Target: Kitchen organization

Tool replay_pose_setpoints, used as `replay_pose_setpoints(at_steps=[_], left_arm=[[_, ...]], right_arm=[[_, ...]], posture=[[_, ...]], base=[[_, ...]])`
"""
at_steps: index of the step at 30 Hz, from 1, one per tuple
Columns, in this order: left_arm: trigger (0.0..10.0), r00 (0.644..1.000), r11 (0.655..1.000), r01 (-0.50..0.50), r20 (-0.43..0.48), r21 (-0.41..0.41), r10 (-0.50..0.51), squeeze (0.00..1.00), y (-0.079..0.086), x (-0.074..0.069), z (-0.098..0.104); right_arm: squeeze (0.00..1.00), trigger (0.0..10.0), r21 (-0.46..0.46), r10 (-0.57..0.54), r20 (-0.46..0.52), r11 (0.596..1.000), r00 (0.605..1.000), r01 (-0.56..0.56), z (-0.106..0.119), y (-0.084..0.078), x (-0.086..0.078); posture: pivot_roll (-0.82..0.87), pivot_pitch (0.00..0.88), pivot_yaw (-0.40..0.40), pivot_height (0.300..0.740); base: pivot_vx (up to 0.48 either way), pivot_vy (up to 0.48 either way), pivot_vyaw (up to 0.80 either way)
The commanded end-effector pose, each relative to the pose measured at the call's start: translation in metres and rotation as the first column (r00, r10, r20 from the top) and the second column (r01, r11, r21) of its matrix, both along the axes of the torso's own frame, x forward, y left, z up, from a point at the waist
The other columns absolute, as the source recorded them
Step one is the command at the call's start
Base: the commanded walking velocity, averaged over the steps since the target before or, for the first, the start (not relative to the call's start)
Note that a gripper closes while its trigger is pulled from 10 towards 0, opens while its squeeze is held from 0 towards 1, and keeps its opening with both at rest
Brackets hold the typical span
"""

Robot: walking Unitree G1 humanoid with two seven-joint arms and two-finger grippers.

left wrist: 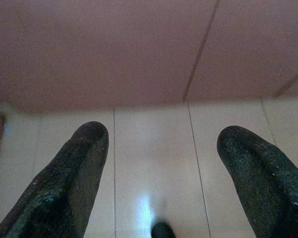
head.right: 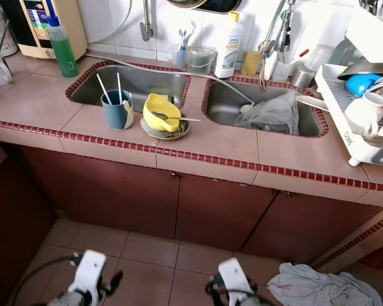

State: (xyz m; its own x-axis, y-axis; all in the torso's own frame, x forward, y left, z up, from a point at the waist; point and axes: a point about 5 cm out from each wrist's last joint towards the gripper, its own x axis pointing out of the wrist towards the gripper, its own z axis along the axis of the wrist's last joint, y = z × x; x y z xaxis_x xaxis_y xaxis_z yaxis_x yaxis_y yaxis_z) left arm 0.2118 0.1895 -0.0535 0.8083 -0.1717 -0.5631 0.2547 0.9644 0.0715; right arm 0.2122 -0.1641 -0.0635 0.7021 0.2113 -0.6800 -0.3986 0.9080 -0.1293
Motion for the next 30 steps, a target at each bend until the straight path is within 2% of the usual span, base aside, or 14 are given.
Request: replay_pose_setpoints(at_steps=[1,6,10,11,15,16,17,18,21,25,29,30], left_arm=[[10.0,0.996,1.0,0.025,0.081,-0.015,-0.023,0.0,-0.001,0.011,0.011],[10.0,0.972,0.997,0.015,0.237,-0.074,0.003,0.0,0.002,0.033,0.034],[10.0,0.956,0.993,0.015,0.292,-0.12,0.021,0.0,0.0,0.04,0.044],[10.0,0.954,0.988,0.0,0.295,-0.155,0.047,0.0,-0.002,0.043,0.046],[10.0,0.944,0.982,0.008,0.325,-0.188,0.054,0.0,-0.008,0.046,0.053],[10.0,0.935,0.981,0.024,0.351,-0.191,0.046,0.0,-0.01,0.047,0.056],[10.0,0.931,0.977,0.042,0.362,-0.209,0.038,0.0,-0.013,0.046,0.058],[10.0,0.927,0.973,0.049,0.373,-0.228,0.04,0.99,-0.015,0.047,0.061],[10.0,0.909,0.964,0.08,0.416,-0.252,0.034,1.0,-0.019,0.047,0.069],[10.0,0.903,0.966,0.08,0.428,-0.246,0.034,1.0,-0.021,0.047,0.074],[10.0,0.87,0.972,0.103,0.494,-0.213,0.016,1.0,-0.021,0.056,0.093],[10.0,0.854,0.972,0.119,0.52,-0.201,0.003,0.74,-0.021,0.059,0.1]], right_arm=[[0.0,10.0,0.018,0.016,0.042,1.0,0.999,-0.017,0.007,-0.003,0.007],[0.0,10.0,0.074,0.053,0.17,0.995,0.984,-0.066,0.028,-0.002,0.031],[0.0,10.0,0.118,0.036,0.23,0.991,0.973,-0.065,0.038,-0.002,0.041],[0.0,10.0,0.15,-0.004,0.257,0.988,0.966,-0.036,0.044,-0.003,0.047],[0.0,10.0,0.211,-0.067,0.318,0.977,0.946,-0.002,0.054,-0.002,0.055],[0.46,10.0,0.239,-0.087,0.342,0.971,0.936,0.003,0.058,0.0,0.057],[0.6,10.0,0.258,-0.107,0.366,0.966,0.924,0.009,0.061,0.001,0.057],[1.0,10.0,0.306,-0.116,0.385,0.952,0.915,-0.008,0.065,0.004,0.058],[1.0,10.0,0.358,-0.128,0.435,0.933,0.891,-0.04,0.075,0.01,0.059],[1.0,10.0,0.367,-0.151,0.465,0.93,0.872,-0.035,0.082,0.009,0.063],[1.0,10.0,0.356,-0.153,0.534,0.933,0.832,-0.056,0.101,0.011,0.071],[1.0,10.0,0.345,-0.157,0.55,0.937,0.82,-0.053,0.106,0.011,0.074]], posture=[[0.09,0.0,-0.063,0.74],[0.1,0.0,-0.066,0.74],[0.1,0.0,-0.07,0.74],[0.1,0.0,-0.073,0.74],[0.1,0.0,-0.075,0.74],[0.1,0.0,-0.076,0.74],[0.1,0.0,-0.078,0.74],[0.1,0.0,-0.08,0.74],[0.1,0.0,-0.081,0.74],[0.1,0.0,-0.081,0.74],[0.09,0.0,-0.087,0.74],[0.09,0.0,-0.09,0.74]], base=[[0.0,0.0,0.0],[0.0,0.0,0.0],[0.0,0.0,0.0],[0.0,0.0,0.0],[0.0,0.0,0.0],[0.0,0.0,0.0],[0.0,0.0,0.0],[0.0,0.0,0.0],[0.0,0.0,0.0],[0.0,0.0,0.0],[0.0,0.0,0.0],[0.0,0.0,0.0]])
